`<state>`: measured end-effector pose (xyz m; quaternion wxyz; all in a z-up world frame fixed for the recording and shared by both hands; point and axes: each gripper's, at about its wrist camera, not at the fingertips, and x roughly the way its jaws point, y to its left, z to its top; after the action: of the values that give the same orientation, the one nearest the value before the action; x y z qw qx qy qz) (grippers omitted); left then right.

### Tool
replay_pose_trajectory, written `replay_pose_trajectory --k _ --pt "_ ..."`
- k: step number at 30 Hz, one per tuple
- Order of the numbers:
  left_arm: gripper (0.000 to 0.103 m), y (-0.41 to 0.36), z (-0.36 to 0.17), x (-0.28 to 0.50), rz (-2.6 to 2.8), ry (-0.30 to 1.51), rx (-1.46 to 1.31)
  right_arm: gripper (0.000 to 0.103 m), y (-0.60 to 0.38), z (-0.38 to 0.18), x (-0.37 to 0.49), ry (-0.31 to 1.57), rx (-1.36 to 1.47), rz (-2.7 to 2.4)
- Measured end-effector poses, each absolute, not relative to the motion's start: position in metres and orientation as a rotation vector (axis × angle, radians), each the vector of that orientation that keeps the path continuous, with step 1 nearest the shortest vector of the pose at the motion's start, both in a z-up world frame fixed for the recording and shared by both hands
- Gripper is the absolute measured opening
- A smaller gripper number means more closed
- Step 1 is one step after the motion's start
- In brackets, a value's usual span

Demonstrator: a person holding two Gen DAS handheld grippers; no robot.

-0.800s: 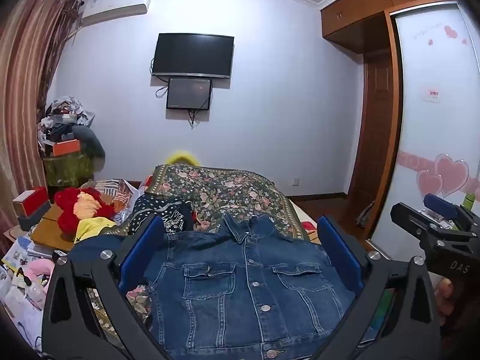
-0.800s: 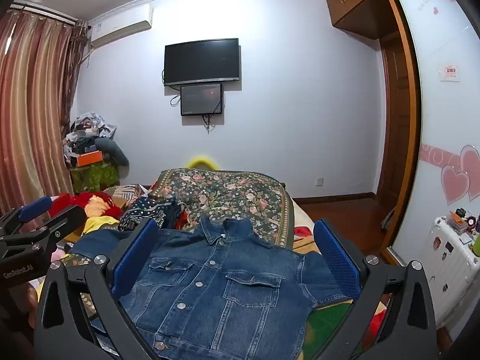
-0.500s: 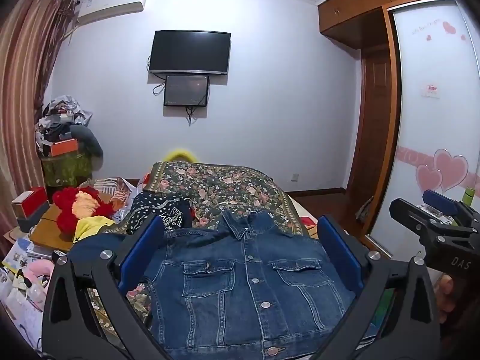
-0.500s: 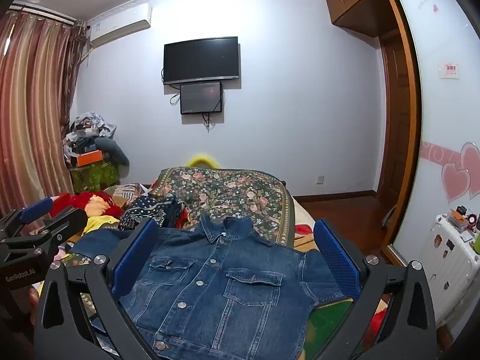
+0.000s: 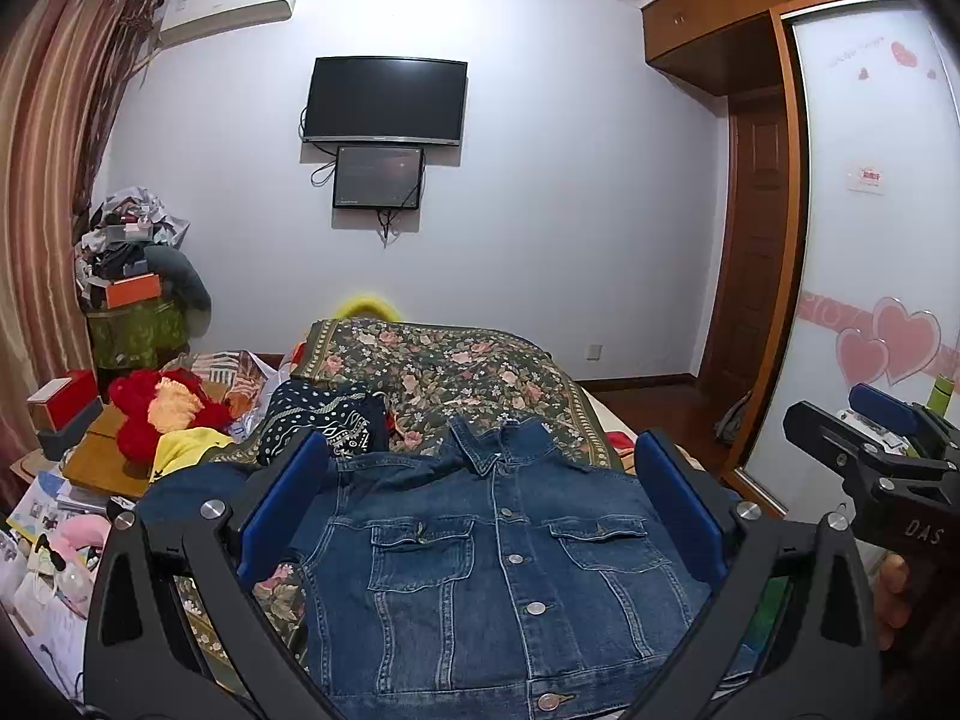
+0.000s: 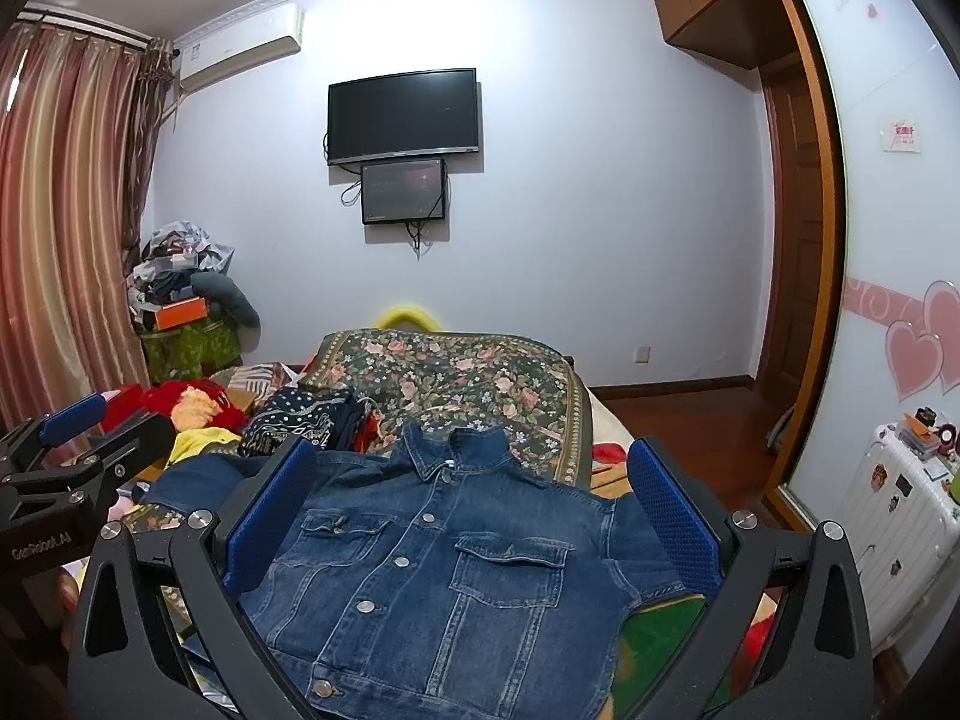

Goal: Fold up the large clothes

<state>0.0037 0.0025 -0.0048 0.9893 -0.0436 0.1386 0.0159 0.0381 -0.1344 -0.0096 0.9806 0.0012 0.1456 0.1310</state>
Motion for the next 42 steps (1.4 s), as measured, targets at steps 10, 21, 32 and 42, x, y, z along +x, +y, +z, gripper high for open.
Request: replay_pose_trajectory --k 10,21,32,42 --pt "0.103 0.0063 -0.0080 0.0061 0.038 0.289 -0.092 0.103 -0.1349 -0.0104 0.0389 0.297 0.005 0.266" --pt "0.103 0.0093 -0.0088 0.0070 0.041 0.300 -0.099 0.103 -0.1341 -0.0113 0.0394 0.300 0.004 0.267" --pt "0.103 0.0083 -0.0108 0.0069 0.044 0.301 -0.096 0.103 -0.1347 -0.0130 0.0394 0.313 0.005 0.273" --pt "0.103 0.0059 -0.0122 0.0081 0.047 0.299 -0.092 0.103 -0.1344 -0.0122 0.0403 0.317 0.002 0.275"
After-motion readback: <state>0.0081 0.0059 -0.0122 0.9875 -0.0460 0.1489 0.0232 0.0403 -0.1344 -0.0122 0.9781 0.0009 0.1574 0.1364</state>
